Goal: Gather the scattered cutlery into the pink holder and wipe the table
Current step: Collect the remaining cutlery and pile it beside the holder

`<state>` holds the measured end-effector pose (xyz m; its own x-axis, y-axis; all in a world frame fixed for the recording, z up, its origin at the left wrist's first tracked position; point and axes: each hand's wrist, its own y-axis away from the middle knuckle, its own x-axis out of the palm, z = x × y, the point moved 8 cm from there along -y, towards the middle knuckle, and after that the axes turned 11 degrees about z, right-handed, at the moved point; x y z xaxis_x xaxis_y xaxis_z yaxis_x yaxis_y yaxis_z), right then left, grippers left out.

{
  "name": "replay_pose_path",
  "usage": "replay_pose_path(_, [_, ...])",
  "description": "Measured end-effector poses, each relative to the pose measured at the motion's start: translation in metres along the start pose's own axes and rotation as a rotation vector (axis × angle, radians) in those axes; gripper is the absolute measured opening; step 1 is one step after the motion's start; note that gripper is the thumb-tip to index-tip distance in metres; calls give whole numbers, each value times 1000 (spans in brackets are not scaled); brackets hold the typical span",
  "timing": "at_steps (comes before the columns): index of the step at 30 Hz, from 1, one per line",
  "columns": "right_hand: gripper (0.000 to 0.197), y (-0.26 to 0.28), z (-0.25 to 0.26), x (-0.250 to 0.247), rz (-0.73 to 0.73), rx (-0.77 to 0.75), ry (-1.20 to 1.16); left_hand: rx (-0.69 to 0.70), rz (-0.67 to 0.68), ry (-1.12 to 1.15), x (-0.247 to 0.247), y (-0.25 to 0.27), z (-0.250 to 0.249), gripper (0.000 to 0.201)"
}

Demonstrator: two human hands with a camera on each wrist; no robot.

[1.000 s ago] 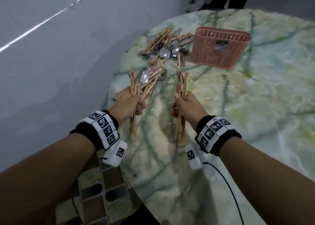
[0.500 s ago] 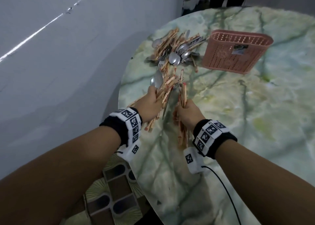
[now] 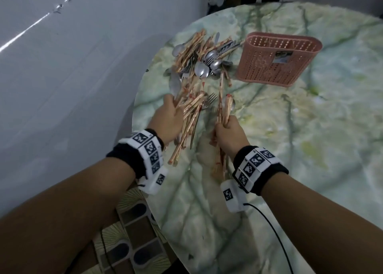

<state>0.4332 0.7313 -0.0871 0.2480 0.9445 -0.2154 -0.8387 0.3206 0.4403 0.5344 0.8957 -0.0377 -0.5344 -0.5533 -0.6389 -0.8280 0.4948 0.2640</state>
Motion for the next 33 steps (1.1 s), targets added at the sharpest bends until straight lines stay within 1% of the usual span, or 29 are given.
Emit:
replay_pose_path(2, [17,1,1,5,23,34,58,-38,2,-81,-13,-6,18,19])
replay_pose_path(4, [23,2,2,10,63,56,133,-92,52,-135,-16,-19,40,24])
replay_pose_path(5, [22,1,2,12,80,66,150,-139,80,-159,-14,-24,51,29])
replay_pose_path(7, [12,1,5,16,92,62,178,-254,119,-293,-10,-32,69,45])
replay_pose_path(8, [12,0,8,18,86,51,202,-301,130,-367,-8,-35,74,51])
replay_pose_path(9, [17,-2,8,20,74,48,217,-322,141,-403,-6,-37,76,55])
replay_pose_path(11, [32,-6,8,22,28,78,289,-295,160,-355,-4,-39,72,63])
replay_pose_path(12, [36,-8,6,22,15,106,374,-277,170,-315,-2,-39,70,68])
replay_pose_path(13, [34,-9,5,22,13,132,444,-261,178,-301,1,-38,67,71])
replay_pose_path(14, [29,-11,3,22,19,137,481,-252,177,-312,3,-38,65,72])
replay_pose_path(16, [21,-14,4,24,60,87,496,-242,175,-322,10,-36,60,66])
replay_pose_path(20, [13,-15,5,23,100,51,557,-235,194,-179,29,-39,49,48])
replay_pose_path(22, [16,-14,5,20,102,57,556,-252,188,-189,32,-39,46,46])
replay_pose_path(25, [20,-11,5,13,86,52,573,-258,119,-306,18,-32,46,48])
replay_pose_path(29, [21,-6,4,8,93,40,568,-225,72,-115,3,-20,59,54])
replay_pose_path(31, [24,-6,1,7,100,40,530,-192,44,-71,-1,-16,61,45])
replay_pose_path(32, [25,-4,1,7,99,36,511,-179,25,-64,-2,-14,61,44])
replay_pose_path(33, [27,-3,1,6,94,38,494,-173,17,-68,-4,-13,60,48])
